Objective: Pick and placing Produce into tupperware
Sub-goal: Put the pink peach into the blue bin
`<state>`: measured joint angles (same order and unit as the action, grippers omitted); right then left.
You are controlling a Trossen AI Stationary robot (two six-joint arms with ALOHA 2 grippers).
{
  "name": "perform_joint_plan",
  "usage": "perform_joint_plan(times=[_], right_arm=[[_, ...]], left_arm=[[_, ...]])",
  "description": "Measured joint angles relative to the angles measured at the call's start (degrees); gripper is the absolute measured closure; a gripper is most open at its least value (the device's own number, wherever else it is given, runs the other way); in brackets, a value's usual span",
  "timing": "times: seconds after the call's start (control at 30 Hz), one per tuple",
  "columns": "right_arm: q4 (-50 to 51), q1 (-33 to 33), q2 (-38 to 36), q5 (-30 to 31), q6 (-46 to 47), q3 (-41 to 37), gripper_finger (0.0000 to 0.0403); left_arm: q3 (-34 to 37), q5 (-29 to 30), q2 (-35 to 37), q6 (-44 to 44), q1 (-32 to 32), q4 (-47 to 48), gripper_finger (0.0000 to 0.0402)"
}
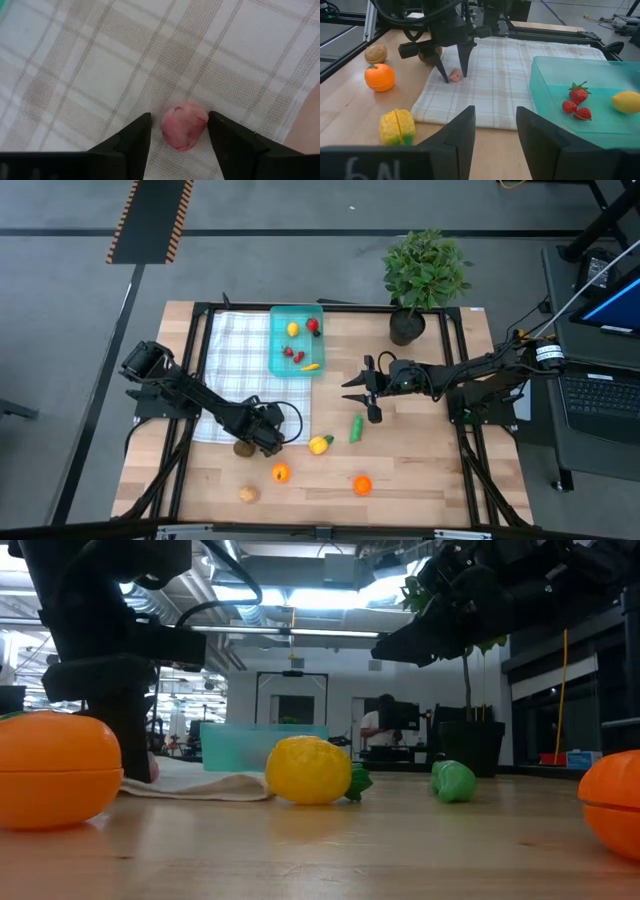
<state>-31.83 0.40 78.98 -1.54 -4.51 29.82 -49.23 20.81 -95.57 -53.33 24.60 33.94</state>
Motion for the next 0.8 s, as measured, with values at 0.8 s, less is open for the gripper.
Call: perform_joint_plan(times=[0.8], right_arm=[[0.0, -0.01, 0.0, -0.01, 0.0, 0.0, 0.0258]], left_arm=[[-0.76, -0.97, 0.0, 1.01, -0.04, -0.15, 0.0263]])
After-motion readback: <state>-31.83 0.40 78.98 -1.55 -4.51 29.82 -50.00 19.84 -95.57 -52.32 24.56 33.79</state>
